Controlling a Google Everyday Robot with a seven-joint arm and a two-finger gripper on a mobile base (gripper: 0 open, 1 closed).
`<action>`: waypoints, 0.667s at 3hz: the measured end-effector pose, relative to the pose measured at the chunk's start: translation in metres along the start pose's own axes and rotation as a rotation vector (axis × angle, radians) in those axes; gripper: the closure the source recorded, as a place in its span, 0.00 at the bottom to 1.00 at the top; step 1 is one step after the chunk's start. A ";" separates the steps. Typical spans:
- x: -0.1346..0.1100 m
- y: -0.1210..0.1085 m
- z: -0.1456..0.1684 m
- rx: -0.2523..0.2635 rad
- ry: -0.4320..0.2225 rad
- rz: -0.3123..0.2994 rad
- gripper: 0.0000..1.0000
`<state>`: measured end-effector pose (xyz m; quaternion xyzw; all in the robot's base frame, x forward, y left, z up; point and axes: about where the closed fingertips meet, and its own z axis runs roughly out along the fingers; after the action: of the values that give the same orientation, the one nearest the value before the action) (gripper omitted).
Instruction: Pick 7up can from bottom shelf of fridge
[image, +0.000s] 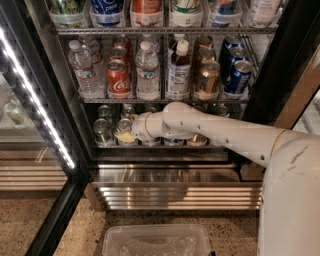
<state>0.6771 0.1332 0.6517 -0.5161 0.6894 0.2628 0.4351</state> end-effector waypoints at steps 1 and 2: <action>-0.023 0.014 -0.020 -0.013 -0.009 -0.041 1.00; -0.051 0.046 -0.065 0.021 -0.046 -0.089 1.00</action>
Offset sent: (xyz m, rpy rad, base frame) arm -0.1358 -0.0864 0.1158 0.0335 -0.1631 -0.0564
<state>0.6169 0.1207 0.7236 -0.5354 0.6583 0.2480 0.4675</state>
